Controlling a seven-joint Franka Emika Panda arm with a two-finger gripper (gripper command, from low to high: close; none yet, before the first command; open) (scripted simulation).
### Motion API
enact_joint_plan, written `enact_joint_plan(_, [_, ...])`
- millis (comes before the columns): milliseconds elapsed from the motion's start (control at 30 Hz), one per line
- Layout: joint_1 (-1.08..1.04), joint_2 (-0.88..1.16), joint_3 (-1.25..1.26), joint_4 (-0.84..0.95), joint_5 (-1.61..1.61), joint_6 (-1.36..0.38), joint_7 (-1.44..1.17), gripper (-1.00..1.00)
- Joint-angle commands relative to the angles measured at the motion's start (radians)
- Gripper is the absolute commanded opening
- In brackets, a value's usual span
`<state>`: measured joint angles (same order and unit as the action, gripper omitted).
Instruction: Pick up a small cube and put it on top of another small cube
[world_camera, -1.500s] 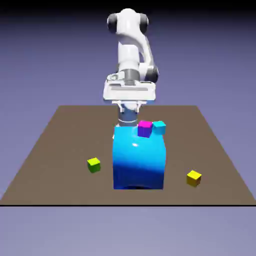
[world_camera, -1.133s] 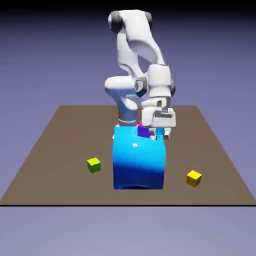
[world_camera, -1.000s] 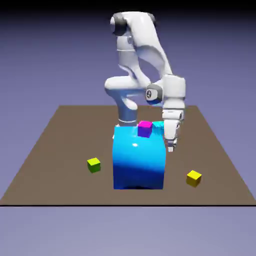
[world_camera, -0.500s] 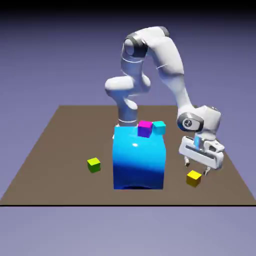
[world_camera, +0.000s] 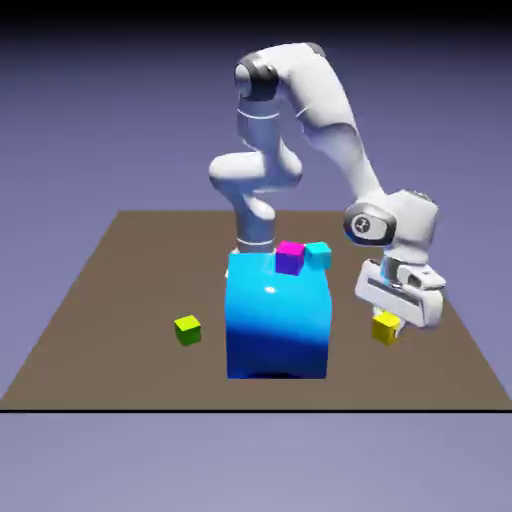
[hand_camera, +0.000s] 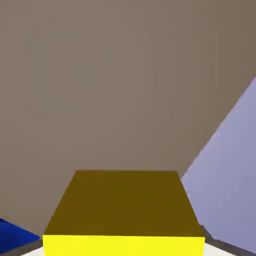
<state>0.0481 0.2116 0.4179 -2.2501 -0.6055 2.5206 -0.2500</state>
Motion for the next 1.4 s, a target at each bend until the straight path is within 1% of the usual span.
enact_joint_plan(0, [-0.036, -0.025, -0.008, -0.009, 0.012, 0.003, -0.010, -1.00])
enact_joint_plan(367, [-0.429, -0.322, -0.210, -0.301, 0.061, 0.117, -0.278, -1.00])
enact_joint_plan(633, [-0.539, -0.436, -0.389, -0.591, -0.016, 0.245, -0.508, -1.00])
enact_joint_plan(767, [-0.532, -0.448, -0.461, -0.715, -0.073, 0.302, -0.600, -1.00])
enact_joint_plan(800, [-0.532, -0.448, -0.461, -0.715, -0.073, 0.302, -0.600, -1.00])
enact_joint_plan(1267, [-0.505, -0.111, -0.613, -0.566, -0.682, 0.467, -0.090, -1.00])
enact_joint_plan(1300, [-0.505, -0.109, -0.614, -0.565, -0.686, 0.468, -0.086, -1.00])
enact_joint_plan(1333, [-0.505, -0.109, -0.614, -0.565, -0.686, 0.468, -0.086, 1.00])
enact_joint_plan(1367, [-0.505, -0.109, -0.614, -0.565, -0.686, 0.468, -0.086, 1.00])
